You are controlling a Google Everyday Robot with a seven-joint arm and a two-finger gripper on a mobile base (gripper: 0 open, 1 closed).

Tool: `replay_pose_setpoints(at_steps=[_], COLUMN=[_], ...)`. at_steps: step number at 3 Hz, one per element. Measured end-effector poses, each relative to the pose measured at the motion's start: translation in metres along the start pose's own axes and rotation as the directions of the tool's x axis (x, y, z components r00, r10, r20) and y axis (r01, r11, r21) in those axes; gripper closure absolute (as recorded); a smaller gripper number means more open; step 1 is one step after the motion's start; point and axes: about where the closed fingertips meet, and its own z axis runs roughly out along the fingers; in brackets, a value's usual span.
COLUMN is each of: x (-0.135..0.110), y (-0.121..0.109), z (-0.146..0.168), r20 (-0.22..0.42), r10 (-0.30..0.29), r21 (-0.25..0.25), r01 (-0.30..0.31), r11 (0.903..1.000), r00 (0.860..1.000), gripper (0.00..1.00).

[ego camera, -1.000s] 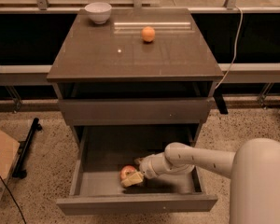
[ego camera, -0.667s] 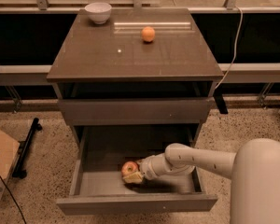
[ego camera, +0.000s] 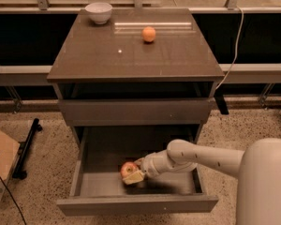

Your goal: Pick apple from middle drawer and place on counter

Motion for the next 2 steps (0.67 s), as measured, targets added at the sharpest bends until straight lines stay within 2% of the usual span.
replay_pose_setpoints(at_steps=[1, 2], x=[-0.034, -0.064], y=[0.017, 0.04], z=[-0.043, -0.095], r20=[0.023, 0.015], r10=[-0.059, -0.121], r21=[-0.024, -0.037], r01=[0.059, 0.121], r11=[0.998, 0.9919], r00=[0.998, 0.993], gripper=[1.0, 1.0])
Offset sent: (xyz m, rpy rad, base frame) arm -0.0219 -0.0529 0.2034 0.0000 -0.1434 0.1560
